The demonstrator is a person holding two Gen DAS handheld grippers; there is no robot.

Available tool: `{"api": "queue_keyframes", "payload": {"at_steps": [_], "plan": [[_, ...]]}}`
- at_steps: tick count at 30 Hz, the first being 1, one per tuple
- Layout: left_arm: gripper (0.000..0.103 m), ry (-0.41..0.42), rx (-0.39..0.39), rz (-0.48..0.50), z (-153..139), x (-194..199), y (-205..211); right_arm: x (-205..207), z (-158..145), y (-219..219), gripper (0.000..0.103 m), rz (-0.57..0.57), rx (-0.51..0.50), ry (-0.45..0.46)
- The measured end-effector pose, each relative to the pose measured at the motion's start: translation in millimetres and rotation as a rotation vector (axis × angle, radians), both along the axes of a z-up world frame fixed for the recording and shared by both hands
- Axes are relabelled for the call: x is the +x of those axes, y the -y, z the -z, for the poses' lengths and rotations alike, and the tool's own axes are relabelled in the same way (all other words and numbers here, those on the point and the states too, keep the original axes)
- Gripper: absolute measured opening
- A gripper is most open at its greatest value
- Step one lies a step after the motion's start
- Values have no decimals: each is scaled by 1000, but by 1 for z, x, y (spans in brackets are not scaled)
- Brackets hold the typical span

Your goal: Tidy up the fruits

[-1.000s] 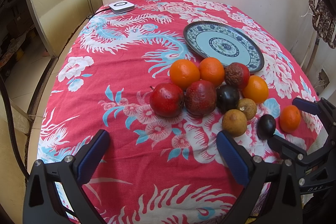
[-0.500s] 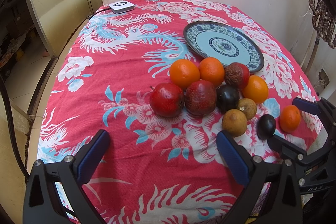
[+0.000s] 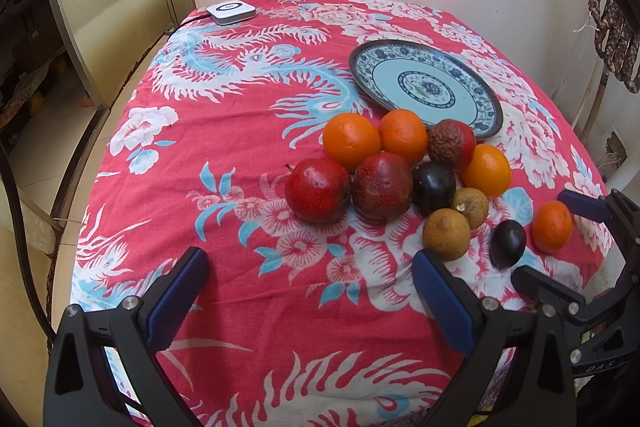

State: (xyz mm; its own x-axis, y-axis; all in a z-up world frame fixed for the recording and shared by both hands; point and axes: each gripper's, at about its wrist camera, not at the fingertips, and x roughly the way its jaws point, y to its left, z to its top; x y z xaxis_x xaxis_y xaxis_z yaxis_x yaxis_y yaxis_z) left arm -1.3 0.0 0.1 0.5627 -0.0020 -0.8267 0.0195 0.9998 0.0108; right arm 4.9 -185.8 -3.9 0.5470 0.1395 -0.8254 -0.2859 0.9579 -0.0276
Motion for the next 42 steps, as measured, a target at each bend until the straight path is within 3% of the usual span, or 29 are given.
{"api": "queue_keyframes", "payload": {"at_steps": [5,13,20,27,34,42], "plan": [[103,-8,-4,2,-5,-6,2,-6,-2,1,103,-17,0,-7],[101,-30,-77,11,-12,-10,1,-10,-6,6,96,-34,24,-17],[94,-16,-38,67,-23,-11,18,-14,-12,13,87,-41,52,-12],[83,-10,-13,152,-25,-9,40,-14,-16,16,74,-47,69,2],[58,-20,-37,188,-24,-2,49,-12,-17,18,61,-64,101,2],[39,-35,-75,208,-19,3,52,-10,-14,17,47,-84,122,-6]]}}
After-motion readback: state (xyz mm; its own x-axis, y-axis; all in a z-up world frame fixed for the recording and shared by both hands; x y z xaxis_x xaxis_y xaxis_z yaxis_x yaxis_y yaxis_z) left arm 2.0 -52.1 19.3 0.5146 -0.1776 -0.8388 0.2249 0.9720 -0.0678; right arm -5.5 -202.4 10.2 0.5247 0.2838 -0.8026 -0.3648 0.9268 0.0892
